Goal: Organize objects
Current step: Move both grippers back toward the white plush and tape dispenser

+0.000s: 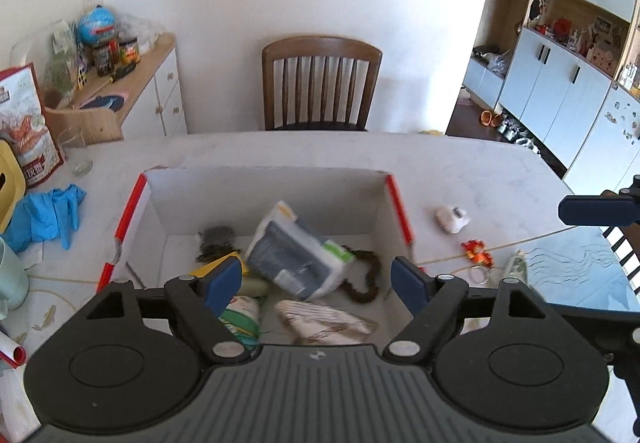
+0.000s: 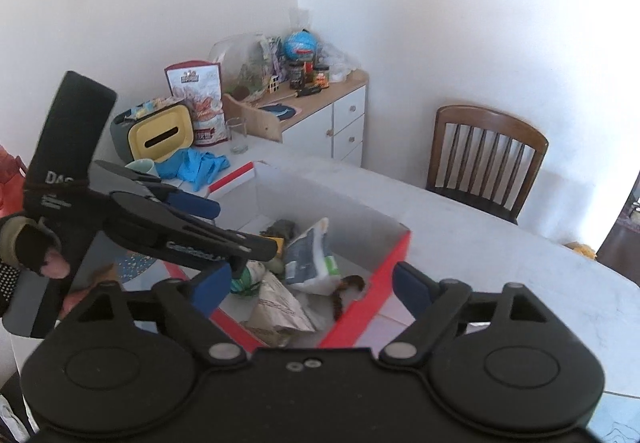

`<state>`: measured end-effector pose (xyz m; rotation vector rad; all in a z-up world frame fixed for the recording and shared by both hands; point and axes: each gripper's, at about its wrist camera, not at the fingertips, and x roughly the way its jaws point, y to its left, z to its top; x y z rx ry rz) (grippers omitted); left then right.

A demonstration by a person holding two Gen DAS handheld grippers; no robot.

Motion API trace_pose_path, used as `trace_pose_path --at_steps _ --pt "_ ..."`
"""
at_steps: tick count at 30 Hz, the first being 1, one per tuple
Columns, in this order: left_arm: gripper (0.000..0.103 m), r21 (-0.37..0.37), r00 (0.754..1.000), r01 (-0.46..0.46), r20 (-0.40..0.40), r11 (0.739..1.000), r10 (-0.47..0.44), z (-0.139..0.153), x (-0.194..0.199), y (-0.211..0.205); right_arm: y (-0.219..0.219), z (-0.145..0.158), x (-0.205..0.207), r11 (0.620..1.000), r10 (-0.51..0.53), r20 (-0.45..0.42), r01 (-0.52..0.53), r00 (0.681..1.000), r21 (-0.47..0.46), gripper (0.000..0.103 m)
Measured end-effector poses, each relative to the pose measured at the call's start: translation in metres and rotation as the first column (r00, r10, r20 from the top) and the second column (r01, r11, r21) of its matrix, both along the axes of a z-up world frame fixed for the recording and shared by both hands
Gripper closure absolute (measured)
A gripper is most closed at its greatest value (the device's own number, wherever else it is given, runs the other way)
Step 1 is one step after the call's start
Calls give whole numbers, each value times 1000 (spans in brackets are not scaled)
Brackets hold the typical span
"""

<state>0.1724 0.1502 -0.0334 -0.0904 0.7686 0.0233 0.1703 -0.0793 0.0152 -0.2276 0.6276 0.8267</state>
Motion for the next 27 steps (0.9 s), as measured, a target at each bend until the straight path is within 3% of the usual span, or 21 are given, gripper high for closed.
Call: trace_pose_path --at_steps 6,12,16,27 --pt "18 9 1000 3 17 1000 -3 7 -2 -34 -40 -2 7 998 -44 2 44 999 35 1" --pt "15 -5 1000 12 17 1000 -12 4 0 -67 -85 -10 18 996 -72 -12 72 997 44 1" --pt "7 -3 1000 16 20 1000 -16 1 3 -90 -116 -23 27 994 -108 -19 108 994 7 1" --pt "2 -11 999 43 -2 999 -43 -19 24 -149 -183 -69 50 982 -178 -81 172 981 -74 1"
